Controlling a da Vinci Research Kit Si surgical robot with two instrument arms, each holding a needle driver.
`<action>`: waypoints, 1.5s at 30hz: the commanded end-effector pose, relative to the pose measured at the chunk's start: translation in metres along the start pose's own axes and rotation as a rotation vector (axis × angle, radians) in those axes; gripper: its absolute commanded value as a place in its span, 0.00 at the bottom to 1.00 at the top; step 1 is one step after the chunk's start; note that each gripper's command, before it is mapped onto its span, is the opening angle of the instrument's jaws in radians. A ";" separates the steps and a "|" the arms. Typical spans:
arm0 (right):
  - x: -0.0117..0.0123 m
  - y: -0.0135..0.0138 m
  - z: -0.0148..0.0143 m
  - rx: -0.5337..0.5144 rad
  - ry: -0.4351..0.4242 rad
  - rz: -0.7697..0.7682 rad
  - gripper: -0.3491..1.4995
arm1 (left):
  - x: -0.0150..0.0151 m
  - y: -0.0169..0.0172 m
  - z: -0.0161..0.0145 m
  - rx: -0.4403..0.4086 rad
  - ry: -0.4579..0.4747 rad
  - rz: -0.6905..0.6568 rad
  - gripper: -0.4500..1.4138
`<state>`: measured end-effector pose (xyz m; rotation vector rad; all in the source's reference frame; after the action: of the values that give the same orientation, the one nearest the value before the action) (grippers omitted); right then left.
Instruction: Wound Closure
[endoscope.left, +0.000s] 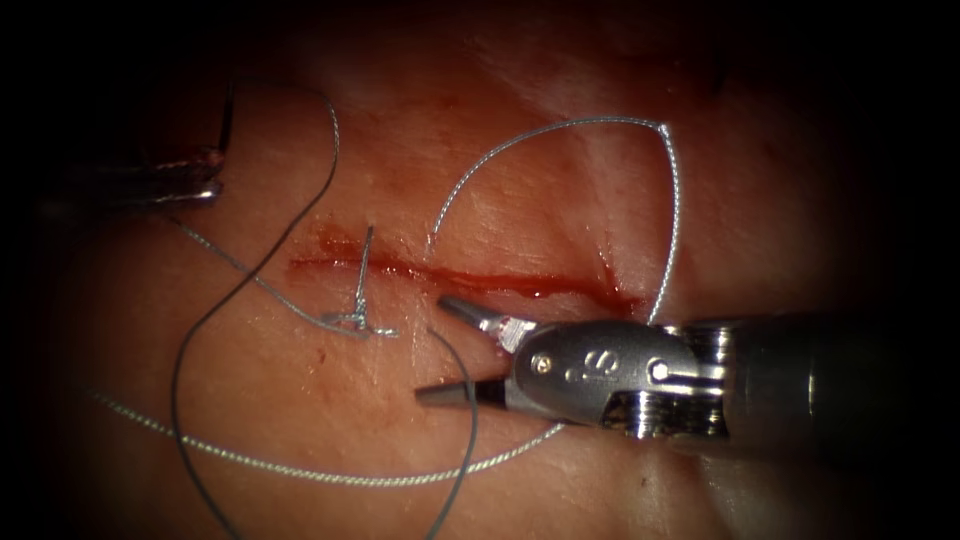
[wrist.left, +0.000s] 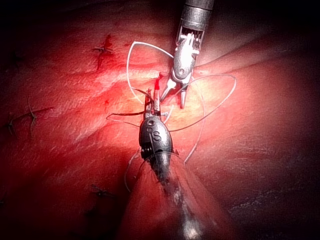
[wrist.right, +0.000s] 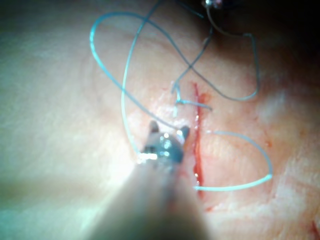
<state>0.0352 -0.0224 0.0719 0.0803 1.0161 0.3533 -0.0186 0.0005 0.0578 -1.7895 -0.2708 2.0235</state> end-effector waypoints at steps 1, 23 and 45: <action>0.0001 -0.0003 0.0010 -0.003 0.010 0.001 0.50 | -0.0006 0.0000 0.0005 0.000 0.001 0.000 0.00; 0.0010 -0.0093 -0.0147 0.152 0.016 -0.053 0.00 | -0.0007 0.0000 0.0005 -0.001 0.001 0.000 0.00; 0.0058 -0.0074 -0.0203 0.180 0.003 -0.040 0.89 | -0.0007 -0.0001 0.0005 -0.001 0.001 0.000 0.00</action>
<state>0.0220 -0.0291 0.0542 0.2201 1.0482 0.2201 -0.0186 0.0006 0.0579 -1.7904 -0.2708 2.0235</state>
